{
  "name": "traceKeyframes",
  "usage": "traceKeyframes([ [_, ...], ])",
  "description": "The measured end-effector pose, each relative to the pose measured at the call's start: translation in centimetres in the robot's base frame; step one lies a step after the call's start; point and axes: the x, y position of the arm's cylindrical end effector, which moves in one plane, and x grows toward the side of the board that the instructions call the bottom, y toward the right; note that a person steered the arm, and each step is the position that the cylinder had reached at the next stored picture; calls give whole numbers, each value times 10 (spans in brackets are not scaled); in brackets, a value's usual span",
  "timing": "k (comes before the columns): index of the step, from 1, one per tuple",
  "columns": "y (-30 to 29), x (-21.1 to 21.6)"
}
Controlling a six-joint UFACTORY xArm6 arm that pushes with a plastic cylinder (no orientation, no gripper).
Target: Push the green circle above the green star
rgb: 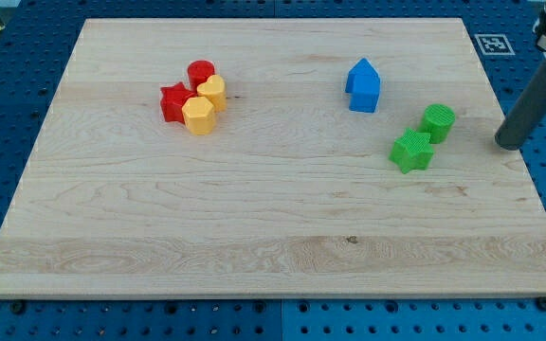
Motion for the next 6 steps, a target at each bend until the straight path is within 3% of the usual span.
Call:
traceKeyframes([
  [4,-63,-16],
  [6,-59,-36],
])
